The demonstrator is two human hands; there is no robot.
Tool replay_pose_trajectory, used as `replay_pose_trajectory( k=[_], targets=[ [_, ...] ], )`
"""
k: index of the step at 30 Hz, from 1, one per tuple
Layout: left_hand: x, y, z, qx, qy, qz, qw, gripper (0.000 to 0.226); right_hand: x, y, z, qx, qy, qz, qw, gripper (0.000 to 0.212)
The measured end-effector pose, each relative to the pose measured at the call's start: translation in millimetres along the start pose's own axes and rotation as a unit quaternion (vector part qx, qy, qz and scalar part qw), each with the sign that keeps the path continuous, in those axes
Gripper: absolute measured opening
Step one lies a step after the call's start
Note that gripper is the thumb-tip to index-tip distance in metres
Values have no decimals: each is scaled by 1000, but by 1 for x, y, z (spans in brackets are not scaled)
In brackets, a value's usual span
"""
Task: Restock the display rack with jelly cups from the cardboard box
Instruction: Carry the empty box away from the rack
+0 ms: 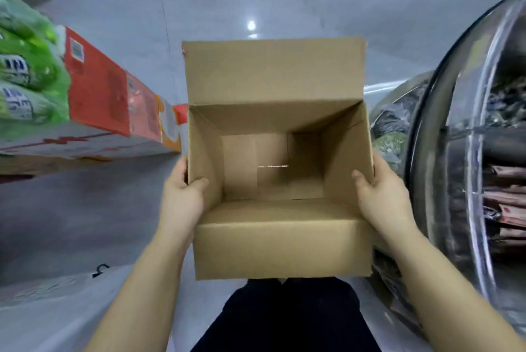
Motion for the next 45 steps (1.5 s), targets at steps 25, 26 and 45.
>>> replay_pose_trajectory(
  k=[25,26,45],
  targets=[
    [241,-480,311,141,153,8,978,38,-271,156,374,97,-175,81,976,46],
    [259,-502,327,150,171,14,974,37,-281,158,391,110,-186,88,972,45],
    [680,-795,482,211,364,139,896,36,-540,74,671,263,-323,183,891,34]
  ],
)
Point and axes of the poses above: each hand's wrist, its own z-axis towards the middle knuckle, its own x-axis out of the palm, y = z × x, the point moved 6 cm from there along z, towards the middle knuckle, and after that the axes turned 5 degrees about z, right-handed, at the moved point
